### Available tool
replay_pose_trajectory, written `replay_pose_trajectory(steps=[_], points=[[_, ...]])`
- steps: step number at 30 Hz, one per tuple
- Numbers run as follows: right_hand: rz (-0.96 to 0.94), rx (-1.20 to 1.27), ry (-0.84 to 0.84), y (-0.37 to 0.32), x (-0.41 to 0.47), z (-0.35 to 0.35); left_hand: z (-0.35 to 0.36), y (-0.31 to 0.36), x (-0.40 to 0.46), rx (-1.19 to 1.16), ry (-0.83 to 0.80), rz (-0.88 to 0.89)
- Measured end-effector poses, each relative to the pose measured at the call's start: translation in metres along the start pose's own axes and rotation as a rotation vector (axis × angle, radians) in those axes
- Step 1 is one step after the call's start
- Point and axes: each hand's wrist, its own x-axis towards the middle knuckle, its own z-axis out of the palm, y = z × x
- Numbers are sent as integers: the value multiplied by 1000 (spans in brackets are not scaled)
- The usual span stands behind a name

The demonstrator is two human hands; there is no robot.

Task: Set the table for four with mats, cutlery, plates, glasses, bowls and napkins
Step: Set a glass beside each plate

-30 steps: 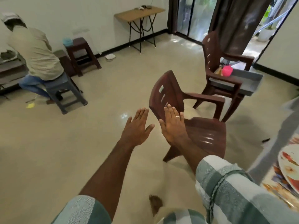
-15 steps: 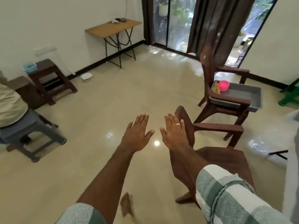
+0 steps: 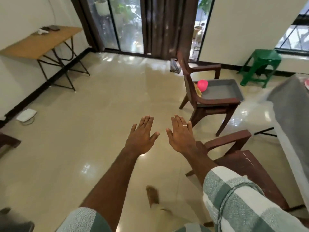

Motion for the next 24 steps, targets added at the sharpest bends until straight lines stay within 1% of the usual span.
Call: replay_pose_trajectory(steps=[4, 7, 12, 14, 18, 22, 24], points=[[61, 21, 47, -4, 91, 23, -14, -47, 88, 14, -37, 52], [107, 19, 50, -3, 178, 36, -36, -80, 175, 21, -46, 80], [148, 15, 53, -2, 315, 30, -78, -117, 312, 26, -60, 134], [164, 9, 71, 0, 356, 24, -87, -126, 355, 18, -72, 149], [230, 3, 108, 20, 452, 24, -100, -145, 464, 35, -105, 222], [315, -54, 196, 52, 544, 39, -108, -166, 581, 42, -122, 324], [339, -88, 207, 65, 589, 44, -113, -178, 638, 40, -129, 360]])
